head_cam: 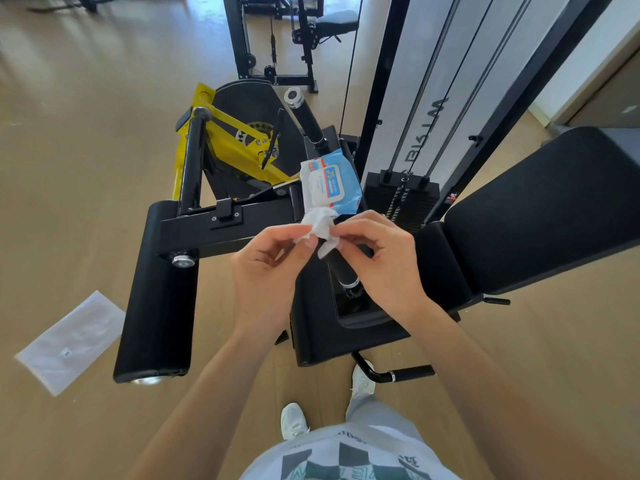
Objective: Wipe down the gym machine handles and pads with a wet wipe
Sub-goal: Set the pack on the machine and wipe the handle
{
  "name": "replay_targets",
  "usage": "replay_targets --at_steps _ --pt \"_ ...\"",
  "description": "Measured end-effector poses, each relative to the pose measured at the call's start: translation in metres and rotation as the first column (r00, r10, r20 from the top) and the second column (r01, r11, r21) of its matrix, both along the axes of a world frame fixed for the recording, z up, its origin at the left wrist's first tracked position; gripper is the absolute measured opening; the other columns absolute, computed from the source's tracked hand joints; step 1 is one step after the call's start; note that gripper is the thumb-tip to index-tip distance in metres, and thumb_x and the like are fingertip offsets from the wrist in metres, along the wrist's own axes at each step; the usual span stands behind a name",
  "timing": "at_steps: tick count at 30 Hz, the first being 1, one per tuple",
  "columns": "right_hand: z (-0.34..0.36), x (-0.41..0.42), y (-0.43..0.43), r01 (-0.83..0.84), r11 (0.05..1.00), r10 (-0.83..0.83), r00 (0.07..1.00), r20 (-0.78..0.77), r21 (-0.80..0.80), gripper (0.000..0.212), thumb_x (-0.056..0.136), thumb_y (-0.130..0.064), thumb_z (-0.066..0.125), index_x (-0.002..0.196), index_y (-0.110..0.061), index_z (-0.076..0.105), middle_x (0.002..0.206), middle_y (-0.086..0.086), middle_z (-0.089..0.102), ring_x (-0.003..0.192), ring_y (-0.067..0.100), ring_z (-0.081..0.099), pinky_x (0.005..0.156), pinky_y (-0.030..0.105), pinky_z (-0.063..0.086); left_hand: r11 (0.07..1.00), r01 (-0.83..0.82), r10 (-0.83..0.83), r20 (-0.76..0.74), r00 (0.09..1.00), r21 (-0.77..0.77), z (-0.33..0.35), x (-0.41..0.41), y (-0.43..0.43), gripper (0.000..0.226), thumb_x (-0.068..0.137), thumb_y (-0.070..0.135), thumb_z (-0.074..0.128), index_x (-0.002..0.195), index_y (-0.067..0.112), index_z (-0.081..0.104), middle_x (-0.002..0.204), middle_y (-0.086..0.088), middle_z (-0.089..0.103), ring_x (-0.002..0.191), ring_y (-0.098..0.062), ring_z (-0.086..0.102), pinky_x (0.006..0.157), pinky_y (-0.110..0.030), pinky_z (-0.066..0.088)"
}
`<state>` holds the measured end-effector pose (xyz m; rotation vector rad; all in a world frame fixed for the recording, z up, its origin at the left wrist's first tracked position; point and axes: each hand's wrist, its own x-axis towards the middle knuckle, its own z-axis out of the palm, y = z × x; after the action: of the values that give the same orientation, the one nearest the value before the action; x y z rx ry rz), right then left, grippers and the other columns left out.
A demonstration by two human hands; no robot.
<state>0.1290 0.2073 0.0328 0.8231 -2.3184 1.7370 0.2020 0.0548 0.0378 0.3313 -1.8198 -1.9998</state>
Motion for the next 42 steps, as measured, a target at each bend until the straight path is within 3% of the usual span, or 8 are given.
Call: replay_targets --at_steps 10,14,17,21,29,35,39,42 --pt "0.018 0.001 -0.001 0.015 0.998 -0.018 0.999 0.048 0.06 0.019 0.091 -0.017 0.075 0.106 -0.006 0.072 0.098 0.0 0.073 0.087 0.014 0.071 0.078 0.032 0.061 0.988 0.043 -0.047 0.027 0.999 0.146 -0.004 -0.005 0.0 0.029 0.091 0.026 0.07 0.117 0.013 0.065 0.091 -0.005 0.076 0.089 -0.02 0.073 0.084 -0.035 0.059" --pt "0.018 -0.01 -0.006 -0.041 0.981 0.054 0.997 -0.063 0.19 0.04 0.091 -0.013 0.075 0.13 -0.016 0.066 0.1 0.003 0.067 0.09 0.013 0.068 0.085 0.03 0.06 0.999 0.02 -0.018 0.047 0.999 -0.043 -0.005 -0.011 -0.002 0.03 0.093 0.015 0.073 0.123 0.017 0.067 0.093 -0.001 0.076 0.091 -0.013 0.072 0.083 -0.022 0.056" --pt "0.005 -0.011 -0.004 -0.032 0.989 0.057 0.983 -0.175 0.144 0.025 0.091 -0.005 0.073 0.115 -0.006 0.075 0.104 0.009 0.064 0.106 0.022 0.066 0.089 0.041 0.06 0.991 -0.023 0.025 0.011 1.0 -0.134 -0.011 -0.011 -0.003 0.031 0.09 0.012 0.076 0.121 0.014 0.07 0.103 -0.005 0.073 0.096 -0.015 0.07 0.082 -0.022 0.057" --pt "-0.01 -0.001 -0.001 0.086 0.995 -0.07 0.956 -0.286 0.043 0.015 0.088 -0.002 0.075 0.103 -0.001 0.078 0.102 0.01 0.073 0.099 0.017 0.071 0.085 0.033 0.061 0.989 -0.06 0.06 -0.008 0.998 -0.133 -0.019 -0.005 0.005 0.027 0.089 0.012 0.077 0.115 0.011 0.071 0.097 0.0 0.076 0.092 -0.016 0.074 0.08 -0.023 0.059" --pt "-0.042 0.013 0.023 0.203 0.967 -0.188 0.976 -0.108 0.152 0.011 0.087 -0.011 0.078 0.096 -0.005 0.079 0.093 0.001 0.075 0.084 0.008 0.071 0.07 0.029 0.061 0.998 0.007 -0.001 0.114 0.993 -0.055 -0.046 0.007 0.027 0.012 0.089 0.012 0.077 0.101 0.01 0.075 0.09 0.004 0.077 0.082 -0.01 0.073 0.074 -0.019 0.057" --pt "-0.045 0.02 0.035 0.133 0.967 -0.149 0.987 0.056 0.218 0.018 0.088 -0.02 0.077 0.102 -0.009 0.078 0.097 -0.003 0.074 0.091 0.01 0.071 0.076 0.027 0.061 0.998 0.055 -0.044 0.206 0.977 -0.044 -0.06 0.008 0.034 0.007 0.092 0.019 0.076 0.096 0.014 0.074 0.086 0.002 0.076 0.079 -0.014 0.071 0.072 -0.025 0.057" --pt "-0.033 0.015 0.022 0.119 0.976 -0.13 0.99 0.05 0.181 0.032 0.088 -0.02 0.078 0.119 -0.012 0.072 0.106 -0.005 0.074 0.099 0.005 0.07 0.084 0.021 0.059 1.0 0.012 -0.008 0.154 0.988 -0.024 -0.054 0.002 0.032 0.01 0.093 0.017 0.075 0.1 0.011 0.071 0.089 -0.001 0.075 0.082 -0.02 0.073 0.076 -0.036 0.062" --pt "-0.02 0.006 0.01 0.092 0.988 -0.091 0.996 -0.008 0.123 0.031 0.089 -0.014 0.076 0.119 -0.007 0.073 0.113 0.002 0.074 0.105 0.008 0.07 0.089 0.03 0.06 0.999 -0.047 0.047 0.07 0.996 0.004 -0.04 -0.004 0.026 0.013 0.093 0.013 0.073 0.104 0.006 0.069 0.093 -0.007 0.076 0.086 -0.023 0.074 0.079 -0.035 0.062"
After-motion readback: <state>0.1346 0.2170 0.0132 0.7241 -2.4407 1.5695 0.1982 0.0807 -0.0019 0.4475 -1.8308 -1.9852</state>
